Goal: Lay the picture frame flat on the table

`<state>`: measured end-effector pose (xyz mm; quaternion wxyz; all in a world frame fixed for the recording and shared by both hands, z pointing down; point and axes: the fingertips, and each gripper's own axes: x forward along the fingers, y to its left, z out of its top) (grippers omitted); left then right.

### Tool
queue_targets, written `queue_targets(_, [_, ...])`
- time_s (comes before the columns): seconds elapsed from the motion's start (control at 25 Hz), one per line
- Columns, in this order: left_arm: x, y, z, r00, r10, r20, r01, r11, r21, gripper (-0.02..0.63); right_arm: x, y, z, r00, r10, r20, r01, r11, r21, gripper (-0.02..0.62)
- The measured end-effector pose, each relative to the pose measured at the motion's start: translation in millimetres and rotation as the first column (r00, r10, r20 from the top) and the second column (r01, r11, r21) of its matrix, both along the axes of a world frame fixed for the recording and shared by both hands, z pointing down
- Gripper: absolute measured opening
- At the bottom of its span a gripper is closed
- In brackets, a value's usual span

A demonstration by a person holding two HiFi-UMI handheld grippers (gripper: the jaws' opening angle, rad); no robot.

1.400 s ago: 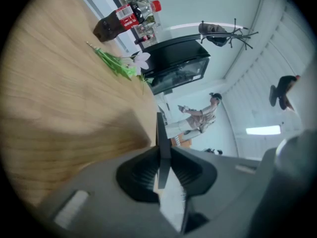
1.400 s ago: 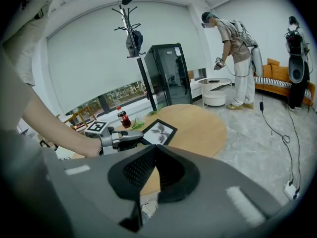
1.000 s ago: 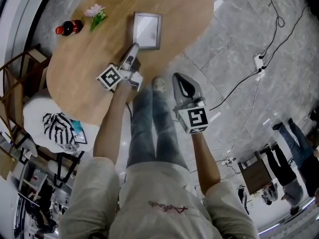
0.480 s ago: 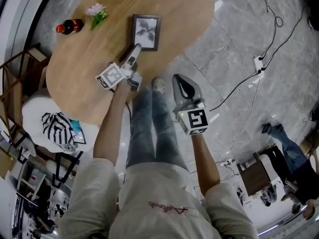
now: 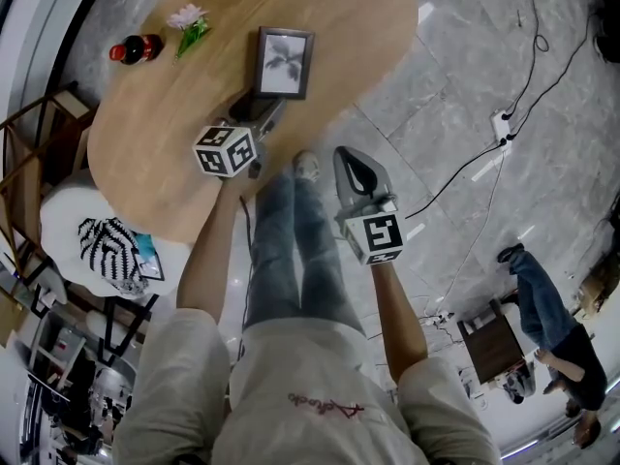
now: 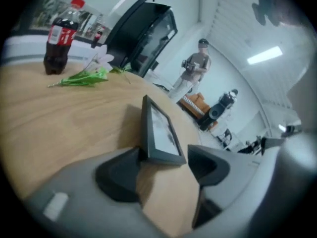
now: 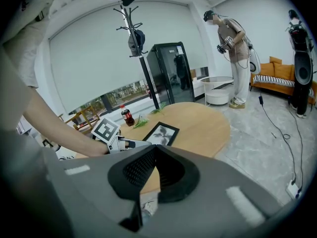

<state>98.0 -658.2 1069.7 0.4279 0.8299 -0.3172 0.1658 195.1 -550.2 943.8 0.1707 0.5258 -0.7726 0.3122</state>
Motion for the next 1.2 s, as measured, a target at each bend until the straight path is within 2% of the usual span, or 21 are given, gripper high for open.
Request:
queue_targets(0.12, [0.5,5.9,5.6,0.987,0.104,0.119,-0.111,0.992,0.06,0.299,0.6,0.6,2.0,1.0,-0.002,-0.002,0.002,1.0,-0.004,0.003])
queue_targets(0.28, [0.8,11.0,10.8,0.955,0.184,0.233,-0.211,0.972,0.099,0.3,-1.1,-0.5,1.7,1.0,0.0,0.001,0.0,1.0,-0.002,0.003])
queue_targets(0.36, [0.5,13.7,14.4,0.928,0.22,0.3,-0.264,0.958,0.115,0.299,-2.3,-0.3,1.1,1.0,-0.002,0.002,0.002,1.0,-0.002,0.003])
queue_targets(0.48, [-1.2,15.0,19.3,0.876,0.259,0.408,-0.344,0.927,0.15,0.296,-2.7,0.8,2.2,1.0,-0.006,0.001,0.006,1.0,-0.004,0.003])
queue_targets(0.56, [-1.6,13.8,20.8,0.851,0.27,0.451,-0.378,0.911,0.167,0.29,-2.4,1.1,3.5,1.0,-0.007,0.0,0.007,1.0,-0.004,0.003])
queue_targets(0.88, [0.8,15.8,6.0,0.863,0.267,0.43,-0.377,0.905,0.195,0.279,-4.4,1.4,1.7,1.0,-0.011,-0.004,0.011,1.0,-0.005,0.003])
queue_targets(1.0, [3.0,18.4,-8.9,0.866,0.27,0.422,-0.387,0.895,0.221,0.249,-4.5,-1.5,-4.3,1.0,-0.01,-0.005,0.01,1.0,0.005,0.003])
queue_targets(1.2, [3.8,27.1,-41.4,0.859,0.272,0.434,-0.415,0.866,0.278,0.168,-3.8,-1.9,-20.2,1.0,-0.008,-0.014,0.008,1.0,0.026,0.003])
